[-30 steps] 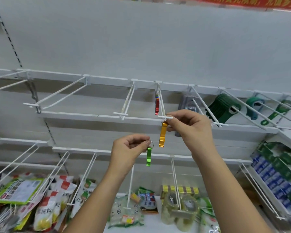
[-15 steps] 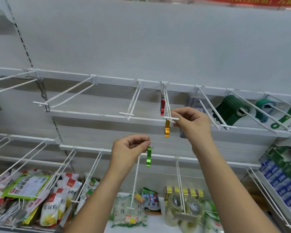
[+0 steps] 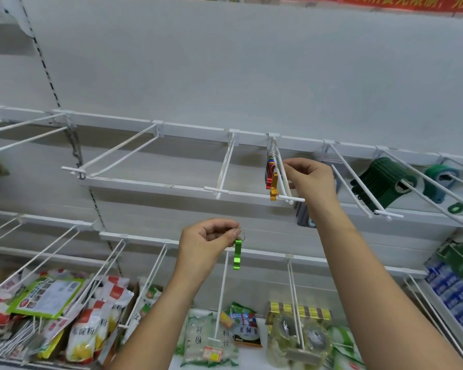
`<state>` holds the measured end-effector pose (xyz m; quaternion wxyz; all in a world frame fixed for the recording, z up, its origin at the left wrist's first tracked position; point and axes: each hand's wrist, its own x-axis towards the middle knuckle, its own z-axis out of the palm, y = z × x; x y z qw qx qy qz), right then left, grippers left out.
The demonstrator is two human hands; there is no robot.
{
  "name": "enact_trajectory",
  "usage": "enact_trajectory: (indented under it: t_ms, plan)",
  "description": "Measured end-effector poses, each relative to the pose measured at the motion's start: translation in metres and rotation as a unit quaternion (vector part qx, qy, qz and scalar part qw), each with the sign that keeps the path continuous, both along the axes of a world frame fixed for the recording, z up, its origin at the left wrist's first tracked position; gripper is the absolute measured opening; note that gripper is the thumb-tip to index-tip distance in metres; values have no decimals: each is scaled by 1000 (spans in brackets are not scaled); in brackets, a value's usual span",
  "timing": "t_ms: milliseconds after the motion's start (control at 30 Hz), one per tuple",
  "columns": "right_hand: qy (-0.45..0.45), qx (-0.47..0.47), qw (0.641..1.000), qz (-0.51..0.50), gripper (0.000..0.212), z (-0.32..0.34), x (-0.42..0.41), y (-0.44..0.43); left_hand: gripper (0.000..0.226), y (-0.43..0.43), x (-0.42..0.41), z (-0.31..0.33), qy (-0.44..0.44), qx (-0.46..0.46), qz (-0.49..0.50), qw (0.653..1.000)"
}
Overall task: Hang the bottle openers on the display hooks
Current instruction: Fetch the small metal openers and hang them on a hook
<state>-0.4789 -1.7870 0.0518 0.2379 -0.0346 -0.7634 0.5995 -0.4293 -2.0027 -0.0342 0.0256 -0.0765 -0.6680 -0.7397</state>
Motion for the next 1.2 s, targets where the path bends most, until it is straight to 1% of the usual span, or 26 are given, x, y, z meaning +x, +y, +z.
enact_trajectory:
  t_ms: [100, 233, 333, 467, 733, 1100, 1133, 1200]
  plan:
    - [-8, 6, 1000, 1, 8, 6, -7, -1, 16, -3, -3, -2, 2, 4, 0, 1000]
    - [-17, 26, 1000, 1, 13, 13, -16, -2, 16, -7, -8, -1, 4, 12, 4, 1000]
    - [-19, 40, 999, 6, 11, 16, -22, 0, 16, -9, -11, 0, 5, 15, 4, 1000]
    - [-35, 36, 999, 13, 5, 14, -30, 2, 16, -13, -15, 3, 7, 5, 2, 1000]
    - [-36, 4, 999, 11, 11, 6, -40, 9, 16, -17, -19, 2, 4, 11, 10, 1000]
    - [-37, 24, 999, 7, 5, 7, -42, 14, 15, -16, -19, 1, 7, 15, 4, 1000]
    - [-34, 24, 999, 7, 5, 7, -41, 14, 15, -15, -19, 1, 9, 15, 4, 1000]
    - [-25, 10, 1000, 1, 13, 4, -36, 14, 16, -14, -18, 1, 11, 16, 3, 1000]
